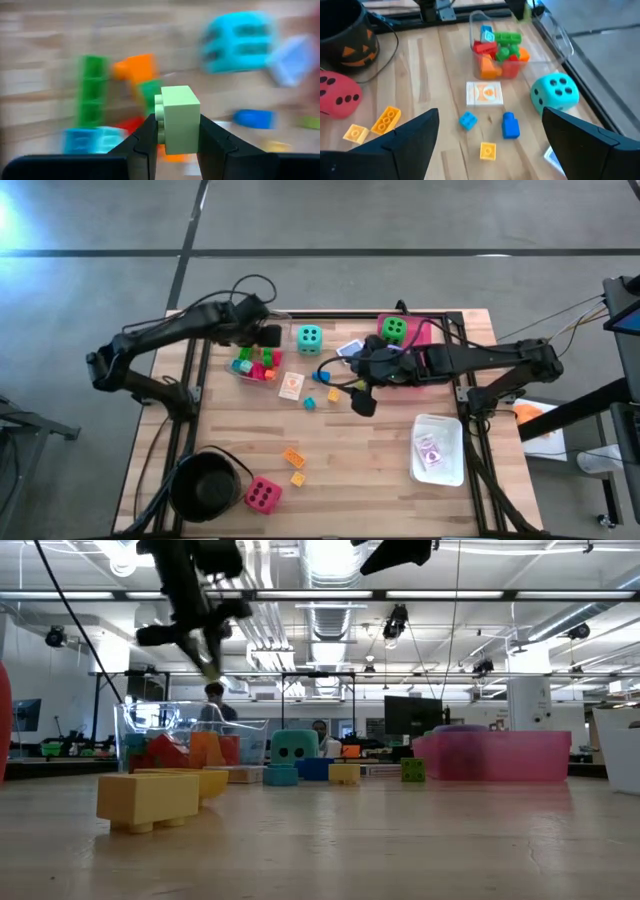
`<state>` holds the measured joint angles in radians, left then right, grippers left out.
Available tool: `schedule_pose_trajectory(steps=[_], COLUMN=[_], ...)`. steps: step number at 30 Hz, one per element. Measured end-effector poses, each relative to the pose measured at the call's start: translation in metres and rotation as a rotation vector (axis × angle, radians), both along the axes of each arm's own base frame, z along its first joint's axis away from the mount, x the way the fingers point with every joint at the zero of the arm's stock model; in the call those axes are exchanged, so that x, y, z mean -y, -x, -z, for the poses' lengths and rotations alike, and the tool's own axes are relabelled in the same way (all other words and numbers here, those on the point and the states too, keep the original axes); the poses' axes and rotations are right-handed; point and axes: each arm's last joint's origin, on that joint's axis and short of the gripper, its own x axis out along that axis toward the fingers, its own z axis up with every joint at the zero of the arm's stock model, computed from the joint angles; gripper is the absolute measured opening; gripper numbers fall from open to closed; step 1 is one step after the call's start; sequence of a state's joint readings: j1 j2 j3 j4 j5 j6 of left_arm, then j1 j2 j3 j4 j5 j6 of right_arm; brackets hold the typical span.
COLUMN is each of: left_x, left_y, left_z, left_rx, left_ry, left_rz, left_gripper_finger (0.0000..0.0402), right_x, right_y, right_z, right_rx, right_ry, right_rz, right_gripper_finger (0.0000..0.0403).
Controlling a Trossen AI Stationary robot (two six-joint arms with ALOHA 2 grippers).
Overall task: Pick & Place Toys
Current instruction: Put the light green game piece into the transparent bin
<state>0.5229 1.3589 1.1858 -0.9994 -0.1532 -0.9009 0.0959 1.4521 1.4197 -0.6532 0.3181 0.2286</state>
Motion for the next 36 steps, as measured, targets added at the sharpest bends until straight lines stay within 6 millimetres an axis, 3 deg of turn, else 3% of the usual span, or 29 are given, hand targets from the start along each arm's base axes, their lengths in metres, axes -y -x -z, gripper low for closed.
schedule_pose_trajectory(steps=[4,17,36], left_x=[-0.008,-0.018,-0.03], left_y=[0.009,-0.002,-0.02], left_z=[0.012,0.042,0.087], left_rx=[-0.155,-0.335,-0.39], left_ry=[0.038,0.105,0.187], left_rz=[0.003,0.026,0.115], left_gripper_finger=[0.0095,0.0095,0.0095], right_x=[-0.001,-0.001,-0.005], right_y=[0.002,0.003,0.004], right_z=[0.003,0.011,0.015], right_rx=[-0.03,-0.064,-0.079], right_ry=[-0.016,-0.019,-0.019], right_rz=[0.012,0.016,0.002], right_gripper_finger=[0.0347,0.0347,0.0348])
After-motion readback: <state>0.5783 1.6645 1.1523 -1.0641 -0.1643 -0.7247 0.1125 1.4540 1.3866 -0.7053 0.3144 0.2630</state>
